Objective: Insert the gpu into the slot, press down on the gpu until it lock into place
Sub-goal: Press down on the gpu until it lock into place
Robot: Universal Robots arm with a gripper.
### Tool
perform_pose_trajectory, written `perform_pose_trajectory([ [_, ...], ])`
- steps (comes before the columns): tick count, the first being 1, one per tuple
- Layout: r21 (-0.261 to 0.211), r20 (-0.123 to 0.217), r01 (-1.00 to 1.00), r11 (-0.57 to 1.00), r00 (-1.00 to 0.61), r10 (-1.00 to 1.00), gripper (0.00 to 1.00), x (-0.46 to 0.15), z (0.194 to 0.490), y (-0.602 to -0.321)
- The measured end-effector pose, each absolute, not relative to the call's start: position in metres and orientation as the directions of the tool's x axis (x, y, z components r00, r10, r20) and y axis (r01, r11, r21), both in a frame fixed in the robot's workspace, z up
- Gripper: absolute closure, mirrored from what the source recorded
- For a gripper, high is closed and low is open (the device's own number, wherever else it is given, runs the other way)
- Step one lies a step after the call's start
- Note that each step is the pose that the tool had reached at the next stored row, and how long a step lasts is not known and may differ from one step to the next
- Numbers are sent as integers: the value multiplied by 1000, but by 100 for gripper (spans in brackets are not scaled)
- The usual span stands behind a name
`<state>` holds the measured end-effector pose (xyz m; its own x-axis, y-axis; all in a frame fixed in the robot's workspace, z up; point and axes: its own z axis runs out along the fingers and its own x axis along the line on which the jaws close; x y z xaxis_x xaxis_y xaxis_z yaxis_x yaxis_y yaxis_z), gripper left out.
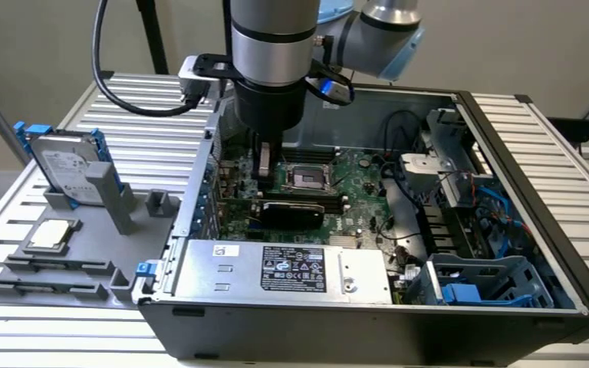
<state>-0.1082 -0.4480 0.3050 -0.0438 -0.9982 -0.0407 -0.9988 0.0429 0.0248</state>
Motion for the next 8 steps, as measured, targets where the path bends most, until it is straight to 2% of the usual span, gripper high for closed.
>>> perform_pose_trajectory([
  [8, 26, -46, -999, 42, -44, -998, 89, -108, 306, -448],
])
